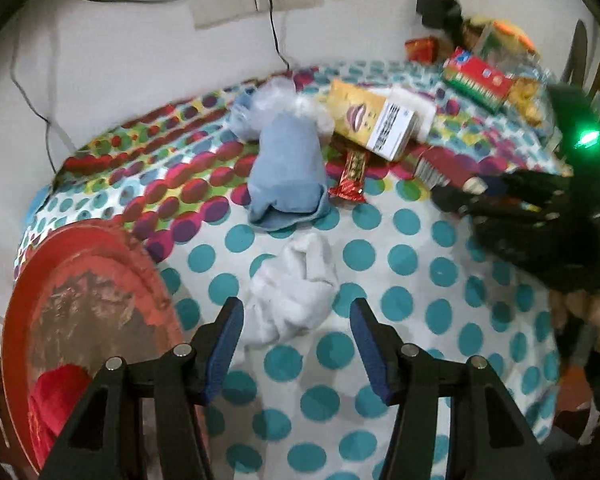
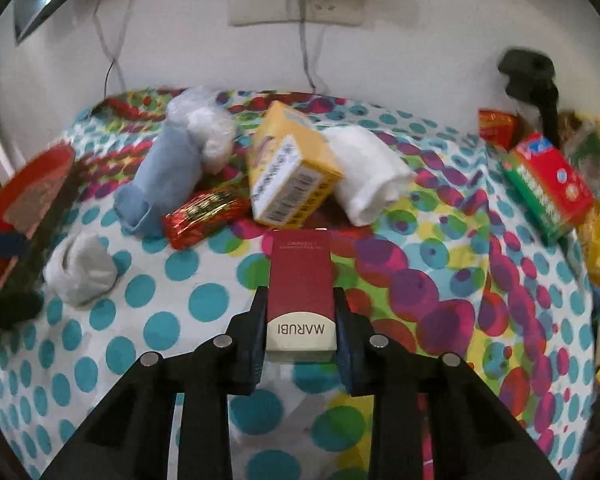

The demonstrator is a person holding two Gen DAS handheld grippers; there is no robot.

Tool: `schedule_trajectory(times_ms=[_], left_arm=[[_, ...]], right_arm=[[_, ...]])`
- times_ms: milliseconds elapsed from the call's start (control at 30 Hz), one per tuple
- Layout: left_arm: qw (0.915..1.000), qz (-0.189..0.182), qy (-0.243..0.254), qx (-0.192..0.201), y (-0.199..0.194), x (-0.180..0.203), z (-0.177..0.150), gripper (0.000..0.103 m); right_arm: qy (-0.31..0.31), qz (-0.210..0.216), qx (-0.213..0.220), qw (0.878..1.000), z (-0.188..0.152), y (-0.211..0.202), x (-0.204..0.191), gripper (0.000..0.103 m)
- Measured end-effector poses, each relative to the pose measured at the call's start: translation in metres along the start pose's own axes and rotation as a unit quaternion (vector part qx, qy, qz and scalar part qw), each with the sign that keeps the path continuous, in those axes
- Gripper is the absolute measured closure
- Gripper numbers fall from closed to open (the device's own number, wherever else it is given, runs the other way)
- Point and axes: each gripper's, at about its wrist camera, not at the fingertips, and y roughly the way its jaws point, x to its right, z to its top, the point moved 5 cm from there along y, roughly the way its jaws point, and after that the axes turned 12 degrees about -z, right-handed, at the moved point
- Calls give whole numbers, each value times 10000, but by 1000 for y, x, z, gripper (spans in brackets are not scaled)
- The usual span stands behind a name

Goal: Organize objects
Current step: 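Grasp the red MARUBI box with the right tool, then grasp the white sock with the left tool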

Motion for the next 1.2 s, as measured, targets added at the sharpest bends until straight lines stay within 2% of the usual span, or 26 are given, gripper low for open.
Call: schedule_trajectory(times_ms=[133, 300, 367, 467, 667, 1000, 1200], left_arm=[[9998, 136, 5, -152, 20, 0, 4, 46], [9993, 377, -77, -37, 25, -4, 7, 47], [9991, 384, -190, 59, 22, -6, 8, 66], [9987, 246, -424, 103, 18, -10, 9, 69], [9989, 187, -435, 75, 9, 0, 4, 69], [9973, 213, -609, 342, -20, 9, -5, 69], [9941, 463, -857, 485, -45, 1, -11, 69]], right_arm=[[-76, -60, 1, 10000, 0, 0, -3, 74], [-144, -93, 7, 9999, -1, 0, -5, 72], [-146, -112, 9, 9998, -1, -1, -5, 71], [-180, -149, 11, 9997, -1, 0, -6, 71], [-196, -170, 11, 9997, 0, 0, -7, 71], [-218, -199, 12, 9996, 0, 0, -7, 71], [-231, -211, 12, 9995, 1, 0, -7, 71]])
